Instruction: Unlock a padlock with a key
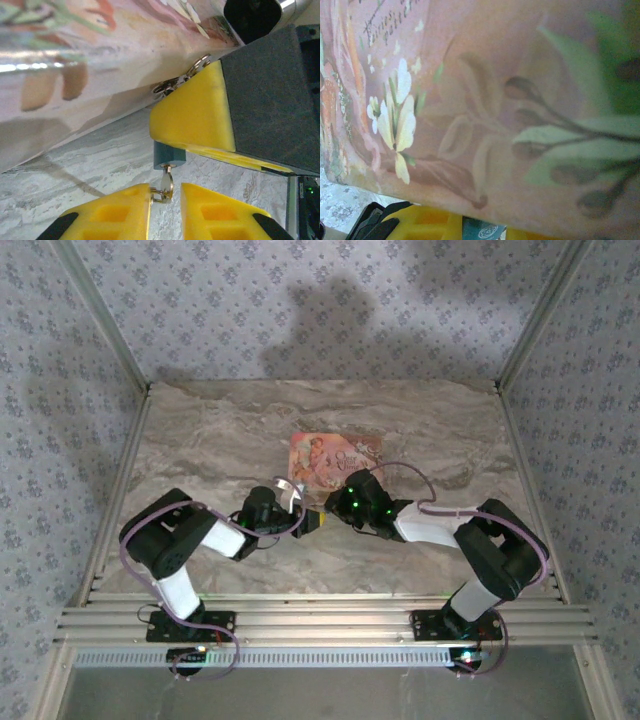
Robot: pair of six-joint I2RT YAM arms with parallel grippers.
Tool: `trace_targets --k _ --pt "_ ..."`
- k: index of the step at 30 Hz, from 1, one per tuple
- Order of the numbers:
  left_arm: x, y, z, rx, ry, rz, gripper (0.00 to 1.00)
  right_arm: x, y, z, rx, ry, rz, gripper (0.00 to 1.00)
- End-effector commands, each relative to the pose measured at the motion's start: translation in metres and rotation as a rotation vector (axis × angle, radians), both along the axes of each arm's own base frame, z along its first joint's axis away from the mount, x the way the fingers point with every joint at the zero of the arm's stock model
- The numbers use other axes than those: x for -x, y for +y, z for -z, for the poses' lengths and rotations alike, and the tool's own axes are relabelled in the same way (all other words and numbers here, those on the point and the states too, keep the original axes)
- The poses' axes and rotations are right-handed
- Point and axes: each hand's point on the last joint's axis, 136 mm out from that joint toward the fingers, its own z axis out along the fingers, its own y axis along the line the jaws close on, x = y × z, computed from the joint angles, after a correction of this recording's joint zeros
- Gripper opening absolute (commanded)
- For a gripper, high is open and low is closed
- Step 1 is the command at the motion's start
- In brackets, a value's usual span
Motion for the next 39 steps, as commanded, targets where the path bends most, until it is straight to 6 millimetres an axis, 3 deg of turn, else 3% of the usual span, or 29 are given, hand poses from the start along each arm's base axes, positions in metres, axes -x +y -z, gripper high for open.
trace_targets --k 1,11,16,20,24,27,29,32,35,39 --pt "-0.01 -0.006 -0.013 0.038 -0.053 -0.007 0.21 0.008 0.008 -0.009 -0.071 0.034 -0.026 0.0" --pt "-0.012 -0.011 -0.014 0.054 -0.052 0.002 0.19 0.006 0.014 -0.01 -0.097 0.045 -0.03 0.0" --pt "-0.01 -0.012 -0.014 0.054 -0.051 0.012 0.02 0.003 0.018 -0.014 -0.104 0.05 -0.038 0.0" --pt "-0.009 -0.008 -0.012 0.033 -0.072 0.005 0.0 0.001 0.017 -0.016 -0.107 0.059 -0.039 0.0" --pt "-0.007 -0.003 -0.012 -0.026 -0.139 -0.012 0.0 0.0 0.014 -0.018 -0.095 0.059 -0.033 0.22" --pt "-0.007 -0.001 -0.013 -0.056 -0.185 -0.036 0.0 -0.001 0.013 -0.016 -0.095 0.06 -0.021 0.48" --pt "-0.008 0.002 -0.012 -0.082 -0.212 -0.062 0.0 0.0 0.015 -0.015 -0.105 0.06 -0.018 0.57" --pt "-0.009 0.01 -0.003 -0.144 -0.257 -0.128 0.0 0.003 0.01 -0.008 -0.089 0.066 0.018 0.6" --pt "-0.001 0.006 0.002 -0.156 -0.271 -0.116 0.0 -0.001 0.017 -0.015 -0.113 0.041 0.024 0.61" --pt "0.005 0.004 0.007 -0.21 -0.296 -0.111 0.0 0.007 0.013 -0.006 -0.036 0.061 -0.001 0.6"
